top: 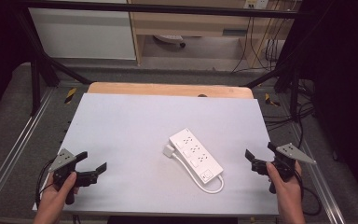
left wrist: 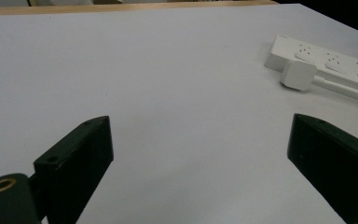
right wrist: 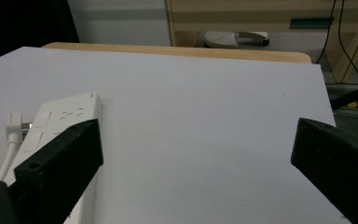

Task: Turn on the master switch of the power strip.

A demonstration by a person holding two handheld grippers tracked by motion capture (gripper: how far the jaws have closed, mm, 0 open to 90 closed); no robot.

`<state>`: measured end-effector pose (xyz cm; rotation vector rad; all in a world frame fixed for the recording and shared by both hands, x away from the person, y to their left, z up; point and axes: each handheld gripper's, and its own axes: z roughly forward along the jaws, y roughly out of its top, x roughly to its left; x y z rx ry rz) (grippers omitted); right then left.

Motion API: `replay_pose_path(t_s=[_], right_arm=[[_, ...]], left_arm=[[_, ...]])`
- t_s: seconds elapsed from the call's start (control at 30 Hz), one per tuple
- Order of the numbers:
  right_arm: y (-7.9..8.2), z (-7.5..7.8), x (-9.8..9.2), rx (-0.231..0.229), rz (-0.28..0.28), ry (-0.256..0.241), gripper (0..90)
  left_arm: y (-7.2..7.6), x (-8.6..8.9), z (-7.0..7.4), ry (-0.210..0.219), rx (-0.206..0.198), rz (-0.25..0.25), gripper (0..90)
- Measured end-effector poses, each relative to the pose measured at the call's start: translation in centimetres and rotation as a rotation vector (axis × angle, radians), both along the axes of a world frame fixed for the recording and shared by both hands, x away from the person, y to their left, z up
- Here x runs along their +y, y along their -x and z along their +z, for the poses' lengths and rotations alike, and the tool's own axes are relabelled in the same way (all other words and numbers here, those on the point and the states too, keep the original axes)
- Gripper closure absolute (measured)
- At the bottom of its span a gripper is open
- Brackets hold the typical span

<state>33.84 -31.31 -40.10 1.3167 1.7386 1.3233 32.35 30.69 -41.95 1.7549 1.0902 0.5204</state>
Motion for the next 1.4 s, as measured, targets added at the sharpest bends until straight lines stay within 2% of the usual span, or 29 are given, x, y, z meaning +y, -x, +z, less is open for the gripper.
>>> replay_pose_path(t_s=[0.23,0.63,1.03,1.27,1.4], right_arm=[[0.0,-0.7,-0.9,0.027,-0.006,0.010,4.1],[-0.4,-2.5,-1.3,0.097,0.014,0.014,5.1],[-1.3,-4.2,-0.3,0.165,0.046,0.050,4.9],[-2.3,-4.8,0.5,0.187,0.057,0.068,4.7],[-3.2,-5.3,1.1,0.225,0.053,0.102,4.7]], left_arm=[[0.0,0.0,0.0,0.000,0.002,-0.003,6.5],[0.0,0.0,0.0,0.001,0.002,-0.002,6.5],[0.0,-0.1,0.0,0.002,0.004,-0.002,6.5],[-0.1,0.0,-0.1,0.000,0.005,0.000,6.5],[-0.1,-0.1,-0.1,-0.002,0.009,-0.001,6.5]])
